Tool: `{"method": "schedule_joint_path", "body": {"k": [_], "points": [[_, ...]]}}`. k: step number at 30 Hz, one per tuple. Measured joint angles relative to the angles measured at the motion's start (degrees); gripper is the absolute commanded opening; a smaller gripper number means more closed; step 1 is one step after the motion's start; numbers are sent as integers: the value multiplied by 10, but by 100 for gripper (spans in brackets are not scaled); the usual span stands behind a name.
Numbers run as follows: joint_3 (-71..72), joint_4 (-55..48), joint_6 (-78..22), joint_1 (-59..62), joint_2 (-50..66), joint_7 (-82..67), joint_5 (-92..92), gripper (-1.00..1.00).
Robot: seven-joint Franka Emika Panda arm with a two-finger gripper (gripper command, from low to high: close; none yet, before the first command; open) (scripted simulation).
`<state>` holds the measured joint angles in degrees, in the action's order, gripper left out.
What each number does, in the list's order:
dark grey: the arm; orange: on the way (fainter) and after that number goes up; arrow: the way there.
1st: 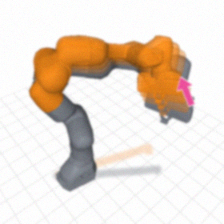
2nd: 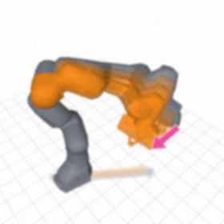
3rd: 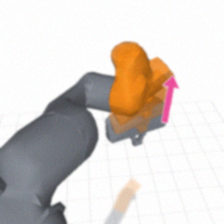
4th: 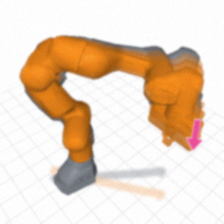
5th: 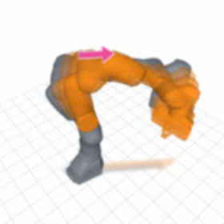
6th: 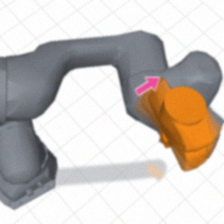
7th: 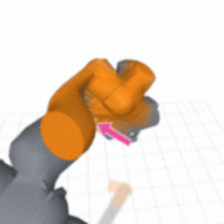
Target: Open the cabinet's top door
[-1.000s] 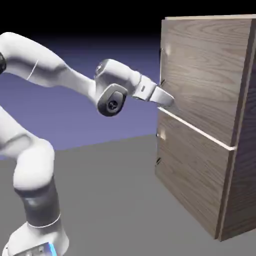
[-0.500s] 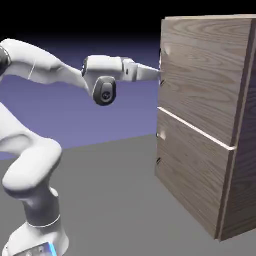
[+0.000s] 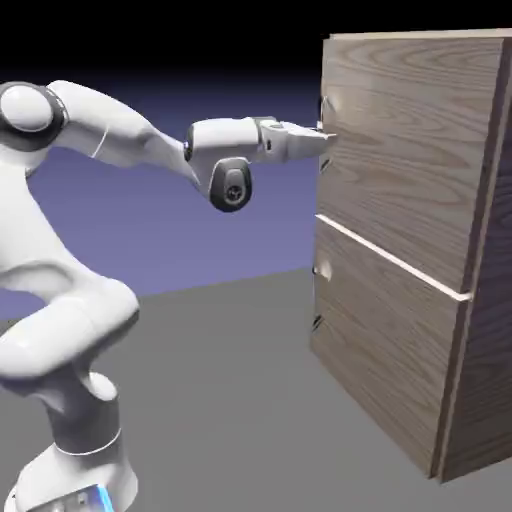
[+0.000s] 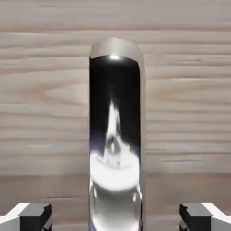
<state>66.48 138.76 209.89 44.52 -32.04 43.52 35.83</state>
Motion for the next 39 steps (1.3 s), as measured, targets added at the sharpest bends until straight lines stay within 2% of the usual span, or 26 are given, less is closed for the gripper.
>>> {"method": "schedule_joint_path", "body": {"k": [9, 19, 26, 35, 39], "points": [[-174, 85, 28, -187, 10, 33, -105, -100], [-381, 179, 38, -379, -31, 88, -255, -100], [-484, 197, 47, -525, -27, -23, -189, -100], [-671, 286, 4, -675, -151, -14, -330, -100], [-735, 302, -2, -757, -185, -81, -303, -100]]}}
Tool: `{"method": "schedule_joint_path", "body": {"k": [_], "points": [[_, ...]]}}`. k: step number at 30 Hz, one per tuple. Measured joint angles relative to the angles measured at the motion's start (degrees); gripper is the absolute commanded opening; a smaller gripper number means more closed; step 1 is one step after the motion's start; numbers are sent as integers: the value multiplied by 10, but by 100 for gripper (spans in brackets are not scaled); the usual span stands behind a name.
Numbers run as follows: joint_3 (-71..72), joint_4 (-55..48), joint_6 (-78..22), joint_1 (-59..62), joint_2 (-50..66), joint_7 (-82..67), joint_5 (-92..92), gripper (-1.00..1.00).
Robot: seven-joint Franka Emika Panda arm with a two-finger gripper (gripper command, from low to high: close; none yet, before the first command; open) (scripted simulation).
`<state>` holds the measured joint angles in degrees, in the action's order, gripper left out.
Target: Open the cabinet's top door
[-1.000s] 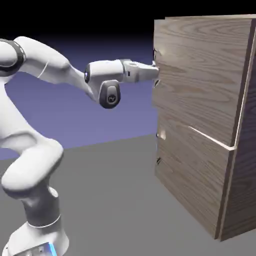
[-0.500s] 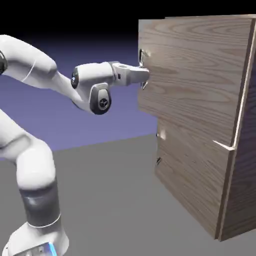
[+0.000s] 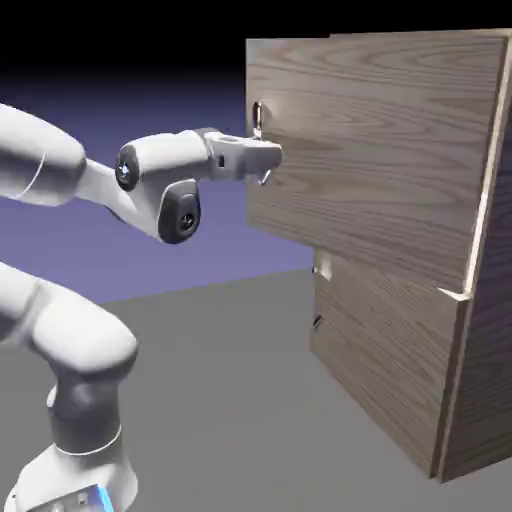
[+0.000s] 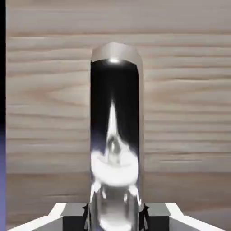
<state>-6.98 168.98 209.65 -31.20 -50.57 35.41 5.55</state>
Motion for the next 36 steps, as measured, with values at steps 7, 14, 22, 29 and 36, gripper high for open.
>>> {"method": "schedule_joint_path", "body": {"k": [7, 14, 22, 29, 36], "points": [[-29, -19, 31, -113, 6, -169, 170, -100], [-36, -38, 53, -202, -8, -338, 341, -100], [-71, -36, 53, -314, -102, -537, 494, -100], [-13, -10, -90, -220, -219, -642, 614, -100], [25, 15, -261, -75, -288, -625, 622, -100]]}}
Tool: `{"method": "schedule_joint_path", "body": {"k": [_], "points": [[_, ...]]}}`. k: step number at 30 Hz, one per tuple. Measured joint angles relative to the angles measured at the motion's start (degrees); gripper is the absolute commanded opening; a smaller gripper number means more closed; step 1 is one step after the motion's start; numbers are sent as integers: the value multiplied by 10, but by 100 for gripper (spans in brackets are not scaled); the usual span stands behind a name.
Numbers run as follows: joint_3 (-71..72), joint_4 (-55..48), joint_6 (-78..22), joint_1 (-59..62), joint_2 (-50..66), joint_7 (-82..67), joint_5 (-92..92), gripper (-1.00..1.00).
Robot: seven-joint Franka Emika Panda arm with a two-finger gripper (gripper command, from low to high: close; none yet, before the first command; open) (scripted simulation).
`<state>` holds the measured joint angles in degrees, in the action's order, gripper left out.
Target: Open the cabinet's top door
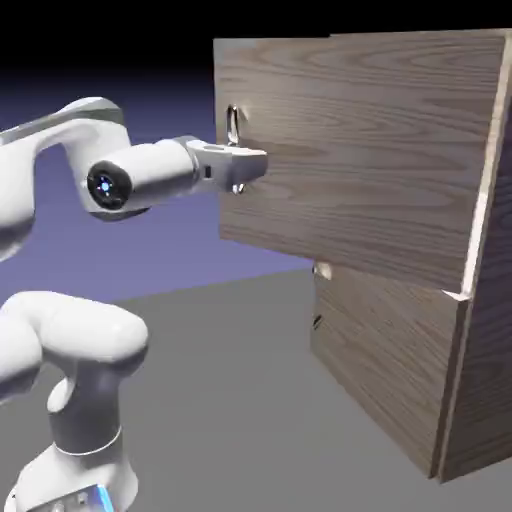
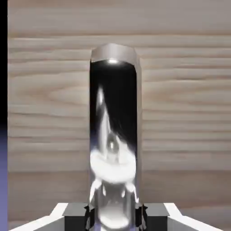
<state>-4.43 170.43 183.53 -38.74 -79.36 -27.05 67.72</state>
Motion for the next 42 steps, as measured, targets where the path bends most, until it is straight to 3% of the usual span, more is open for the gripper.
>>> {"method": "schedule_joint_path", "body": {"k": [10, 23, 32, 42], "points": [[-56, 34, -249, 163, -131, 62, -106, -100], [-294, -18, -570, 292, -216, 75, -291, -100], [-465, -167, -787, 227, -216, 95, -436, -100], [-537, -375, -984, 76, -213, 126, -502, -100]]}}
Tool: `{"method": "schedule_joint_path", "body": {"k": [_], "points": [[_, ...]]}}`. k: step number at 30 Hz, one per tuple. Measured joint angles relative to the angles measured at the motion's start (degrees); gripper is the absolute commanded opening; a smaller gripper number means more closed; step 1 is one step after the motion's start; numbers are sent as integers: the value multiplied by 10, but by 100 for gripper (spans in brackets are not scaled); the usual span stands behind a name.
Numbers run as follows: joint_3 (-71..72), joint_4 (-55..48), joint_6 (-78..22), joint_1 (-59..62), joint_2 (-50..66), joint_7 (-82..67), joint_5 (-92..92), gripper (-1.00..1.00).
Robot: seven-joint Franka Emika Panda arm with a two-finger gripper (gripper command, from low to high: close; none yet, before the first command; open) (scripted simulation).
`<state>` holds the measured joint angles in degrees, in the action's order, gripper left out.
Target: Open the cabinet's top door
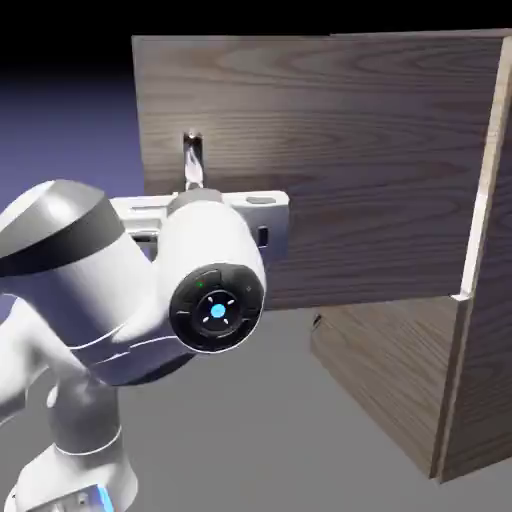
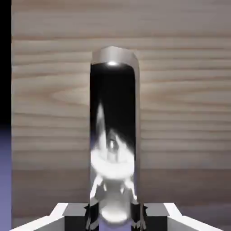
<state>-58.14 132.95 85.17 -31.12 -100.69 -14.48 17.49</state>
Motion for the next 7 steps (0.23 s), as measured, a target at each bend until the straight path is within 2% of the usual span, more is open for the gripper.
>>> {"method": "schedule_joint_path", "body": {"k": [5, 6, 7], "points": [[-16, -104, -88, -72, 14, 9, -5, -100], [-18, -123, -103, -85, 16, 11, -6, 100], [-18, -123, -103, -85, 16, 11, -6, 100]]}}
